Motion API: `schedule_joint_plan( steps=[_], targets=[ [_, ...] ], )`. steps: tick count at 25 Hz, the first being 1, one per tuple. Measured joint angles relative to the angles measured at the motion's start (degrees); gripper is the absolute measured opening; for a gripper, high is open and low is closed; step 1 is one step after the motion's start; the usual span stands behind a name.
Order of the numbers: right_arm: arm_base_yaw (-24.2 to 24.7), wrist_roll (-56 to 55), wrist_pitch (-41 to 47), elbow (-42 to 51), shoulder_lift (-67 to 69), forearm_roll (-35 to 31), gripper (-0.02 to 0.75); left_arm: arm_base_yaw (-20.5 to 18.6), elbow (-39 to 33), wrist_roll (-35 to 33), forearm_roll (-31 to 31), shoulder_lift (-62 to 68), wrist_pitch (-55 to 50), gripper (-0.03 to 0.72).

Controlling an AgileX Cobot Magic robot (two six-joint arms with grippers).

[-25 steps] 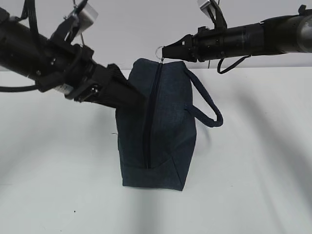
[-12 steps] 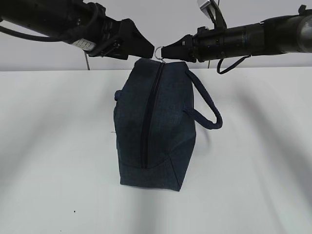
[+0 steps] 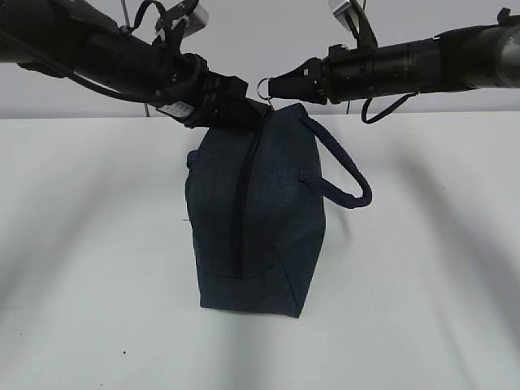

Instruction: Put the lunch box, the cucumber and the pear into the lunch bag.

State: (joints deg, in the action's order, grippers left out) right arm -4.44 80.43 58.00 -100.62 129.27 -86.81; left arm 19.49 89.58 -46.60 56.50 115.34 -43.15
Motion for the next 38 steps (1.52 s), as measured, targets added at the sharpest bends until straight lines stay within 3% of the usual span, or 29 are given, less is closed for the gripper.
schedule_joint_plan(
  steps=[2,5,15,23,38],
  targets=[
    [0.0,0.0,0.0,0.0,0.0,0.0,0.006,0.0,0.1,0.1,0.0,0.0,-0.8,0.078],
    [0.1,0.0,0.0,0.0,0.0,0.0,0.006,0.0,0.2,0.1,-0.1,0.0,-1.4,0.013],
    [2.1,0.0,-1.0,0.0,0.0,2.4,0.006,0.0,0.2,-1.9,-0.7,-2.4,-4.7,0.008],
    [3.0,-1.2,-1.2,0.0,1.4,4.2,0.006,-0.4,0.2,-4.9,5.4,-3.0,-10.7,0.006],
    [3.5,-7.3,-3.9,-0.5,1.4,11.3,0.01,-0.4,0.0,-5.5,7.6,-4.2,-7.8,0.006]
  ],
)
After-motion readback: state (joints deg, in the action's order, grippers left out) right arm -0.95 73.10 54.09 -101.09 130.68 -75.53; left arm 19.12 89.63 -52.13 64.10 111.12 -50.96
